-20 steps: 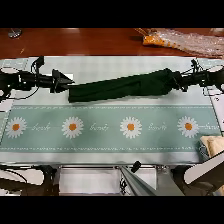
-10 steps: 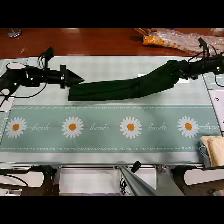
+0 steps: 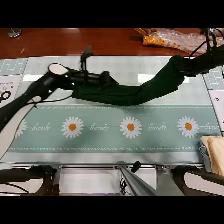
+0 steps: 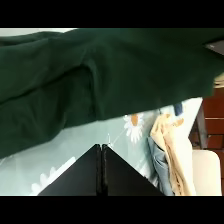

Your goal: Fold the shirts.

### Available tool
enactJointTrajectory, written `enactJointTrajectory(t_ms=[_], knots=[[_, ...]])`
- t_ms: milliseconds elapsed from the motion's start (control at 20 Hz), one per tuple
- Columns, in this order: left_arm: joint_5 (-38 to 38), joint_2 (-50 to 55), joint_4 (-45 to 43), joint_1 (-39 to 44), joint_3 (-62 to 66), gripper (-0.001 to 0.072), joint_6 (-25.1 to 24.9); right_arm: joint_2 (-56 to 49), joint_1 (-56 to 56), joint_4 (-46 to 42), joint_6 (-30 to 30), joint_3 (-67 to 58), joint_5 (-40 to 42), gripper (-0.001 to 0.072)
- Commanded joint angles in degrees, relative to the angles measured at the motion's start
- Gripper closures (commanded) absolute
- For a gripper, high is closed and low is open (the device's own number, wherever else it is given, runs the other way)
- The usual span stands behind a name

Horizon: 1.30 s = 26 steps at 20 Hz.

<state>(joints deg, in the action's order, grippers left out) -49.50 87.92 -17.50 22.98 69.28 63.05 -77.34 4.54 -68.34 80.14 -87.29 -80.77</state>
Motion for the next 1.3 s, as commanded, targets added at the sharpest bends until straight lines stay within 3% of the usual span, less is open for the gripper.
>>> enactJointTrajectory(t_ms=[0, 600, 900, 1150, 1250], knots=[[8.7, 1.75, -0.02, 8.28, -0.04, 0.0685, 2.54, 3.98, -3.37, -4.24, 3.41, -0.02, -3.19, 0.0671], [8.52, 10.58, 0.26, 14.19, -0.02, 0.0685, 2.6, 13.73, -6.56, -8.96, 8.55, -0.02, -9.79, 0.0671], [8.87, 16.2, 7.61, 20.72, 2.12, 0.0685, 1.81, 13.88, -6.56, -8.61, 9.25, -0.02, -10.75, 0.0671], [5.86, 14.71, 7.37, 15.52, 4.83, 0.0687, -1.05, 13.66, -6.56, -8.7, 9.6, 0.04, -9.18, 0.0671], [2.78, 10.8, 3.19, 10.91, 4.83, 0.0687, -1.51, 12.68, -7.78, -8.7, 10.97, 0.04, -6.47, 0.0671]])
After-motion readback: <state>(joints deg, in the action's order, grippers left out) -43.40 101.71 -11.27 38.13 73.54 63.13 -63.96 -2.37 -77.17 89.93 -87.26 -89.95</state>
